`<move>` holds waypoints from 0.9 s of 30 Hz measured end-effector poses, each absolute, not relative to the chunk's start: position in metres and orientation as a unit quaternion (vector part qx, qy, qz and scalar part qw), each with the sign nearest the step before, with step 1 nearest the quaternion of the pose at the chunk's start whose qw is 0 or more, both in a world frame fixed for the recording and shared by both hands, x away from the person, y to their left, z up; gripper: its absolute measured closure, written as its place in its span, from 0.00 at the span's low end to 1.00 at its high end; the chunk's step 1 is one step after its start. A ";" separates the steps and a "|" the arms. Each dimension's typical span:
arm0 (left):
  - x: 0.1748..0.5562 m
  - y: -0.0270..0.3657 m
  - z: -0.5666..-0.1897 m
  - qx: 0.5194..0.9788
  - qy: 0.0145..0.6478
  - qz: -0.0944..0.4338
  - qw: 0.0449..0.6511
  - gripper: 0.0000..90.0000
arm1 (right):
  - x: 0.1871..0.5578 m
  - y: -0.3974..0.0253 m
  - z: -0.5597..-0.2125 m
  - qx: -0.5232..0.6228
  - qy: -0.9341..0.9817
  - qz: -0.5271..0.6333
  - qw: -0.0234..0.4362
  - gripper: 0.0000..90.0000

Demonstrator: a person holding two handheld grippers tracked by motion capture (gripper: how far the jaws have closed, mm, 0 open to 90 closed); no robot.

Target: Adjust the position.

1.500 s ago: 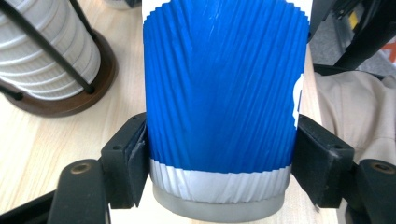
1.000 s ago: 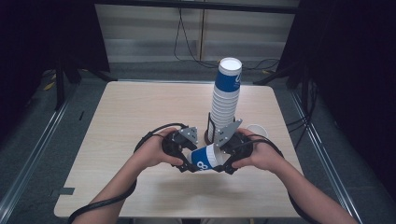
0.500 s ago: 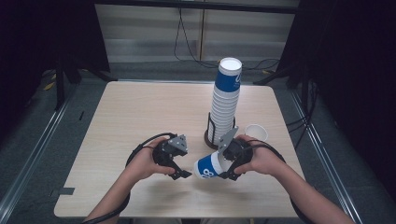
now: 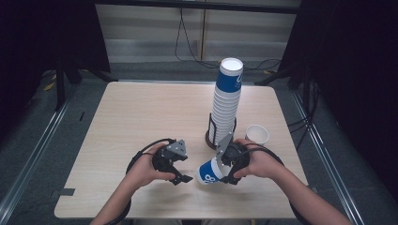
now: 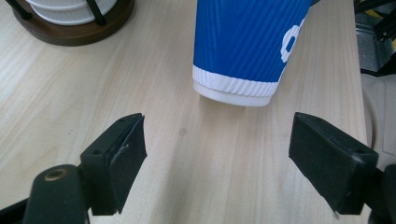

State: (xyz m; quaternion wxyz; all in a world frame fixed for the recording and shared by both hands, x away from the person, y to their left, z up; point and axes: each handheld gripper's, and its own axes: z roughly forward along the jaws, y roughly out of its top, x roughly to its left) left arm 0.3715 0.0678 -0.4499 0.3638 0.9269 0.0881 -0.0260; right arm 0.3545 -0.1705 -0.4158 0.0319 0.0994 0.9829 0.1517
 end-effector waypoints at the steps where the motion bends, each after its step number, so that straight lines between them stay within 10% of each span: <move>1: 0.371 0.068 -0.450 0.927 0.088 -0.026 0.364 0.21 | 0.355 -0.170 -0.416 0.094 0.984 0.149 0.037 0.17; 27: 0.366 0.060 -0.456 0.926 0.076 -0.039 0.368 0.25 | 0.355 -0.156 -0.407 0.084 0.982 0.163 0.035 0.14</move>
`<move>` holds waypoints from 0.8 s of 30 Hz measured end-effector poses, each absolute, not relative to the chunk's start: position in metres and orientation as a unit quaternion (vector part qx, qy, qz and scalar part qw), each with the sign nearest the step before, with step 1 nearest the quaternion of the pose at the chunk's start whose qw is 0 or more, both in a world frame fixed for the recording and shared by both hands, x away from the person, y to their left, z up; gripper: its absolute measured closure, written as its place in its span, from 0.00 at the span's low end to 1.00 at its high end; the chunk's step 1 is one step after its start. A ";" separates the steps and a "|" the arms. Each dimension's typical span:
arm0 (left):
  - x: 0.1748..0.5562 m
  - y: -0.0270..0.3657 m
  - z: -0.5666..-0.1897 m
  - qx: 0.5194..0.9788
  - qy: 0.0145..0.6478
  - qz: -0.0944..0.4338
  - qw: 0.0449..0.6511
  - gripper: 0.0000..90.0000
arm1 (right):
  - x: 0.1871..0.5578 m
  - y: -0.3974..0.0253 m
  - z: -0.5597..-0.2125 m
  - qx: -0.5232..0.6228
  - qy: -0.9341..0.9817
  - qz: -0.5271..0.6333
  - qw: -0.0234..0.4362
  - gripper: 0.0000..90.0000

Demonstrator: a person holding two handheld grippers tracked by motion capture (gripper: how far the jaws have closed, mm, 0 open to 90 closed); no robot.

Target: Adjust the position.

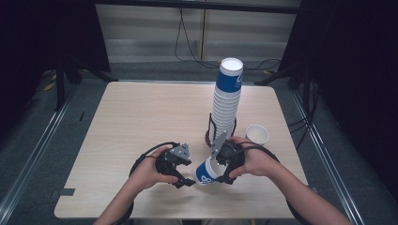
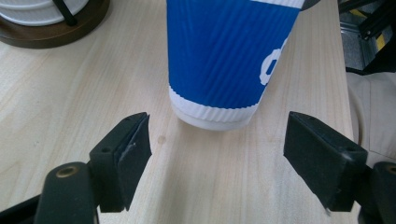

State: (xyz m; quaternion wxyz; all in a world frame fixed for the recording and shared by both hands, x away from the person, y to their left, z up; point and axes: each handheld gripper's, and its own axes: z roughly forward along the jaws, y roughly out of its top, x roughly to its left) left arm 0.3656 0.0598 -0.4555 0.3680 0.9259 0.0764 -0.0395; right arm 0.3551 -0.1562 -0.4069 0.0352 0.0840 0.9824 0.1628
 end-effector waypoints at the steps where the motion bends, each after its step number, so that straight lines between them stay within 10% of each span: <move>1: 0.366 0.060 -0.455 0.926 0.075 -0.040 0.369 0.25 | 0.355 -0.156 -0.409 0.084 0.983 0.158 0.034 0.14; 24: 0.365 0.061 -0.453 0.924 0.065 -0.041 0.374 0.30 | 0.354 -0.137 -0.412 0.071 0.982 0.172 0.039 0.20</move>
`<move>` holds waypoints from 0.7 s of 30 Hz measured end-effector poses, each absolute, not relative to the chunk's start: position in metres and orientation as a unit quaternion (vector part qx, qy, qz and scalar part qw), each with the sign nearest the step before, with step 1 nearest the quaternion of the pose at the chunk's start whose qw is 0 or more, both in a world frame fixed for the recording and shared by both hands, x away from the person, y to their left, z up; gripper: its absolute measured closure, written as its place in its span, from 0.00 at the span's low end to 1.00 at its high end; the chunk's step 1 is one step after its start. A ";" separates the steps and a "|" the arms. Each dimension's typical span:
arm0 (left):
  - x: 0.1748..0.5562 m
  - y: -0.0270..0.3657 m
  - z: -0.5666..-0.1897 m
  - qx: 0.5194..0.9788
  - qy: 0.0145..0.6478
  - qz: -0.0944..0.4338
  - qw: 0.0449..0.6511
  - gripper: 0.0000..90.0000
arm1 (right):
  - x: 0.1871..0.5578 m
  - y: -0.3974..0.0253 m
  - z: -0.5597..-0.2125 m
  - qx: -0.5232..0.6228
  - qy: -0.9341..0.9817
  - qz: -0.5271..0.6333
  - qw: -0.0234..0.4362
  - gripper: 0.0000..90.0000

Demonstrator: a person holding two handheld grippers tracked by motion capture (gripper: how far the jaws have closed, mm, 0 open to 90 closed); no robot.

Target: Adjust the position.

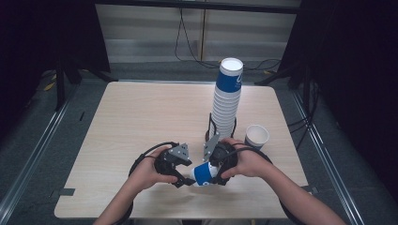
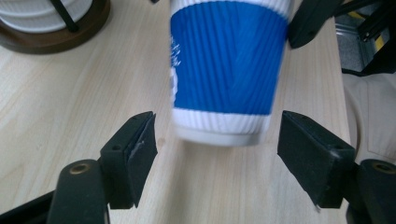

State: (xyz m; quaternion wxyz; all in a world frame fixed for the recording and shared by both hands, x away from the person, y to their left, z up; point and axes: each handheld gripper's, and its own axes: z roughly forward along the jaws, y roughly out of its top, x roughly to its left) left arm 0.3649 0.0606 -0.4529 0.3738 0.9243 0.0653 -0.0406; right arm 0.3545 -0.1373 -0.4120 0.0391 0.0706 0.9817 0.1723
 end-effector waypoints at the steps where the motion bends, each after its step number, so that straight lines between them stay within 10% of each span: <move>1: 0.365 0.060 -0.453 0.923 0.065 -0.042 0.376 0.29 | 0.355 -0.137 -0.412 0.067 0.982 0.175 0.040 0.25; 21: 0.364 0.042 -0.467 0.924 0.050 -0.026 0.377 0.24 | 0.353 -0.125 -0.399 0.043 0.986 0.154 0.044 0.29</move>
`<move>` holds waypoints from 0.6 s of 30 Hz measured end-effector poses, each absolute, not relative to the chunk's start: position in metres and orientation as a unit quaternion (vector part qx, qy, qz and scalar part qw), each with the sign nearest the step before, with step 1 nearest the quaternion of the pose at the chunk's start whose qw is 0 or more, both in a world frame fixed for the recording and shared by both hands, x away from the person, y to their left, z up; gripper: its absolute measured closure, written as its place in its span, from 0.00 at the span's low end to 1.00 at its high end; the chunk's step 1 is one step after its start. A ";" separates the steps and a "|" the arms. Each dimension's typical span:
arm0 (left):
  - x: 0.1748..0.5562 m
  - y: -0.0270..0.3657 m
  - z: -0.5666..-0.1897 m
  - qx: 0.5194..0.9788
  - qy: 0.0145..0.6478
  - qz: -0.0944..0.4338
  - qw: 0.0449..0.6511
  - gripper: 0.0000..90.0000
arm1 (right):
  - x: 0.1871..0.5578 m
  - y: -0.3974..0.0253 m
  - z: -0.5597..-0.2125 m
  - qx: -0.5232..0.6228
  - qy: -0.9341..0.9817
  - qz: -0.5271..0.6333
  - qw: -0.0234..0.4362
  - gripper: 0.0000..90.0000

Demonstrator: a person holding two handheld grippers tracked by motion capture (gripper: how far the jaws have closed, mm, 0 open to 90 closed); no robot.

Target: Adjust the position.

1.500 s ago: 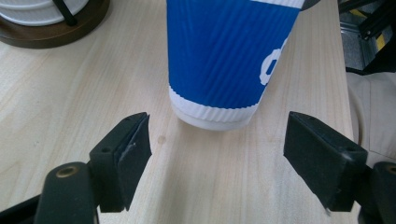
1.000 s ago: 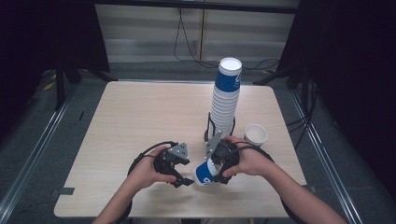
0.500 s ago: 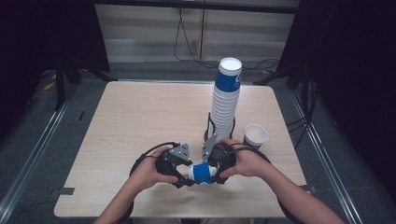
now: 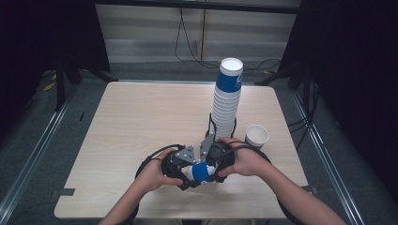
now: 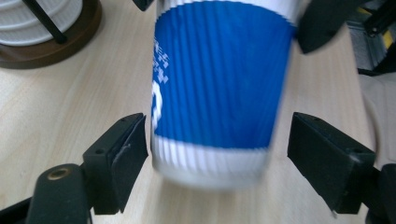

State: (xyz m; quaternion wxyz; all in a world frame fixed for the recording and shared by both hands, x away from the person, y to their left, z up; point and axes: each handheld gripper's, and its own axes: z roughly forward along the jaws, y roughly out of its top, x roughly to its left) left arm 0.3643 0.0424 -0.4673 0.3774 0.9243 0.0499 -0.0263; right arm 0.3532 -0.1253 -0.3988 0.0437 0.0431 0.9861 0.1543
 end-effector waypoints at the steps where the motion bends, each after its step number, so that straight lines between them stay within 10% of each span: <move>1: 0.364 0.042 -0.468 0.924 0.049 -0.022 0.378 0.24 | 0.354 -0.124 -0.398 0.040 0.986 0.155 0.046 0.29; 18: 0.366 0.059 -0.469 0.897 0.060 -0.067 0.433 0.31 | 0.352 -0.140 -0.401 0.078 0.973 0.214 0.038 0.14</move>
